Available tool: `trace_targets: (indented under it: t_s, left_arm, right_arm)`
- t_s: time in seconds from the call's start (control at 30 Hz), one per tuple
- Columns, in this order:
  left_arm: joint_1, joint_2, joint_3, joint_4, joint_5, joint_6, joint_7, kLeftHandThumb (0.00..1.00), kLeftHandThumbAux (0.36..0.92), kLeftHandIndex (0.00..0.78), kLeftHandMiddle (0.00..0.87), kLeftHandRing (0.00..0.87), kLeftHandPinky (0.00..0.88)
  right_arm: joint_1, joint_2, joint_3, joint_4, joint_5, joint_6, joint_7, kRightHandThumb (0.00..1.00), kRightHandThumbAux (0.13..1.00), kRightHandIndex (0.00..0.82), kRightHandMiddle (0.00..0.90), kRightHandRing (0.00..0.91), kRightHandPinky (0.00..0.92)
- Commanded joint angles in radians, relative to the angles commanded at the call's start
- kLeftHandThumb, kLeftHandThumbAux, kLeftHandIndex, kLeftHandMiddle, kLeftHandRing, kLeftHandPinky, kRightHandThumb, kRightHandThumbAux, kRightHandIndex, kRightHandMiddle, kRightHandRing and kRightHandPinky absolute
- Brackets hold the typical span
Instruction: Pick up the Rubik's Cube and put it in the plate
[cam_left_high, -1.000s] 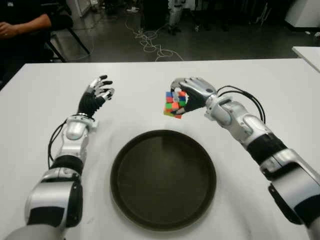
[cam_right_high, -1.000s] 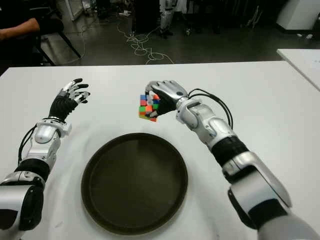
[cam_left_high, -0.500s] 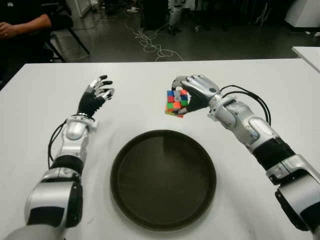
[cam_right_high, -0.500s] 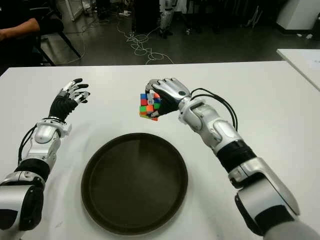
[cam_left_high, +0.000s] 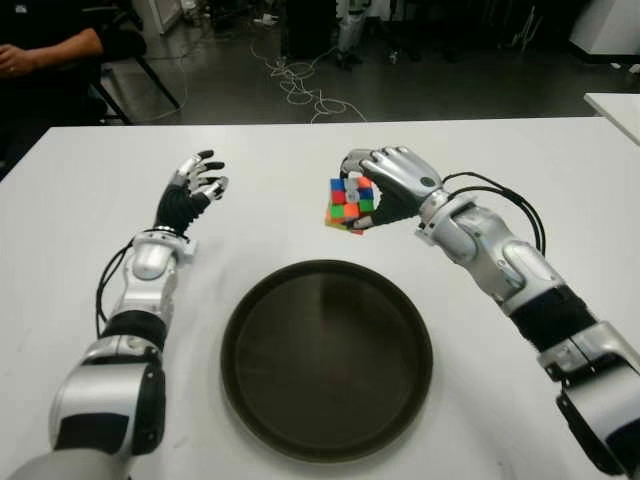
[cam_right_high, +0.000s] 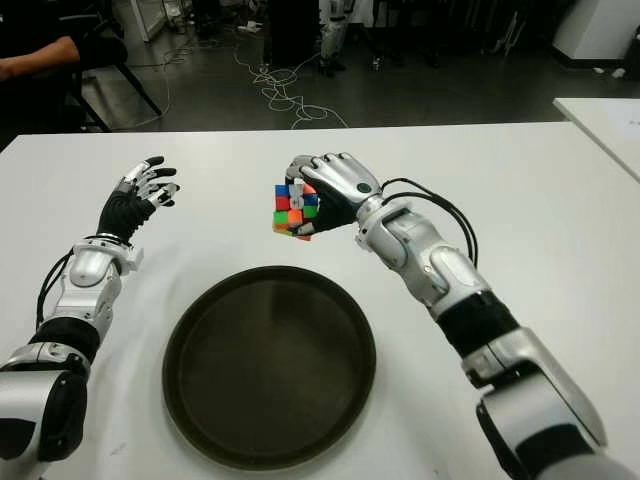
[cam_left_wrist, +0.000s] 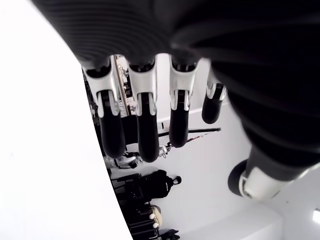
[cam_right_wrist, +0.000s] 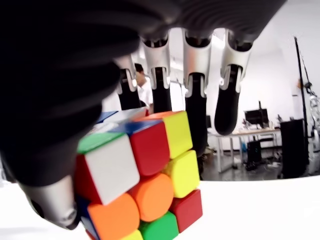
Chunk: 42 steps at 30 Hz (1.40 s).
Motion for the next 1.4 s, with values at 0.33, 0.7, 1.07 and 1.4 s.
trace_targets:
  t_s: [0.33,0.7,1.07,1.4]
  left_arm:
    - [0.0,0.001,0.001,0.0,-0.002,0.005,-0.006,0.177,0.607,0.137,0.221,0.262,0.321]
    - [0.004,0.007,-0.008,-0.006,0.011,0.006,0.004,0.162,0.602,0.132,0.213,0.26,0.319]
    - [0.005,0.005,-0.003,-0.007,0.001,0.005,-0.006,0.167,0.602,0.139,0.219,0.26,0.313]
    - [0.007,0.006,-0.002,-0.009,-0.001,-0.001,-0.009,0.165,0.593,0.132,0.218,0.261,0.317]
  right_arm:
    - [0.077,-0.002,0.027,-0.116,0.04,-0.074,0.122,0.691,0.733,0.423,0.622,0.623,0.612]
    - [0.06,0.016,0.033,-0.093,0.078,-0.065,0.268,0.691,0.732,0.424,0.671,0.666,0.652]
    - [0.05,0.025,0.03,-0.059,0.143,-0.083,0.379,0.689,0.734,0.424,0.67,0.671,0.655]
    - [0.036,0.029,0.029,-0.071,0.179,-0.014,0.496,0.688,0.737,0.424,0.682,0.681,0.66]
